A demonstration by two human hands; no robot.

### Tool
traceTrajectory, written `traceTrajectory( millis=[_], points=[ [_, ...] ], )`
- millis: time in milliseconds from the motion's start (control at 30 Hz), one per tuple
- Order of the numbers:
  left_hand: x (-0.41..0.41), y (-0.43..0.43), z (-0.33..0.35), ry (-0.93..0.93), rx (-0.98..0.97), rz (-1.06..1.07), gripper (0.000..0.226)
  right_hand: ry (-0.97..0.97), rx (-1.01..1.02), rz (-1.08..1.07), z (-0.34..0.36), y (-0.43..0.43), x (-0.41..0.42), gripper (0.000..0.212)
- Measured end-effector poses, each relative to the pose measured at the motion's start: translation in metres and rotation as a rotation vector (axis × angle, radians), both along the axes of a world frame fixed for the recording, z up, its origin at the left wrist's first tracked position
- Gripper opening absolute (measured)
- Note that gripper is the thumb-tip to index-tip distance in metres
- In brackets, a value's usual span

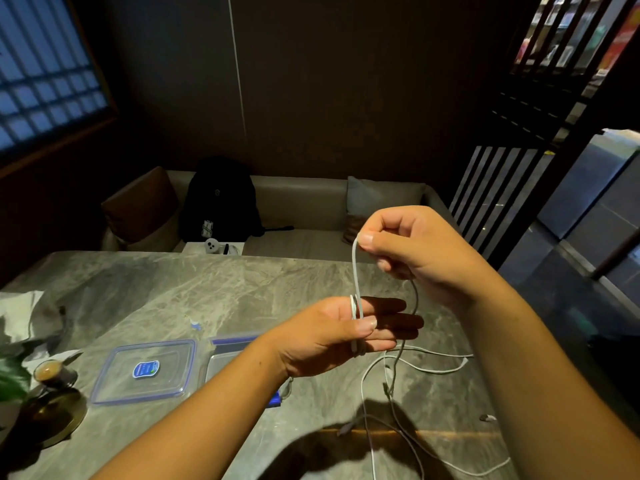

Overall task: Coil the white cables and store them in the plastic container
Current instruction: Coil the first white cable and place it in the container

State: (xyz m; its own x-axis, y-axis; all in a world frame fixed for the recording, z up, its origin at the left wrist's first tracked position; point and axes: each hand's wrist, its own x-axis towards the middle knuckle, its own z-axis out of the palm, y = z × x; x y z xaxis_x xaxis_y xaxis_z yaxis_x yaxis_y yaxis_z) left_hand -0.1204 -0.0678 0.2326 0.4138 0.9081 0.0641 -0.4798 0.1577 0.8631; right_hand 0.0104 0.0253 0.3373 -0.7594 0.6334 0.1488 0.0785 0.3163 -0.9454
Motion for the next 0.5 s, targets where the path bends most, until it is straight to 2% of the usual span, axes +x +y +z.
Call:
traceTrajectory(
  millis=[133, 233, 500],
  points=[
    [-0.001, -0.001, 0.004, 0.074, 0.042, 0.028, 0.058, 0.002, -0.009, -0.026, -0.003, 0.007, -0.001, 0.016],
    [-0.007, -0.003, 0.008, 0.14, 0.08, 0.049, 0.045, 0.012, -0.08, -0.051, -0.006, 0.015, 0.0, 0.016],
    [-0.006, -0.005, 0.021, 0.117, 0.125, 0.032, 0.045, 0.034, -0.226, -0.065, -0.031, 0.03, -0.01, 0.019]
  ],
)
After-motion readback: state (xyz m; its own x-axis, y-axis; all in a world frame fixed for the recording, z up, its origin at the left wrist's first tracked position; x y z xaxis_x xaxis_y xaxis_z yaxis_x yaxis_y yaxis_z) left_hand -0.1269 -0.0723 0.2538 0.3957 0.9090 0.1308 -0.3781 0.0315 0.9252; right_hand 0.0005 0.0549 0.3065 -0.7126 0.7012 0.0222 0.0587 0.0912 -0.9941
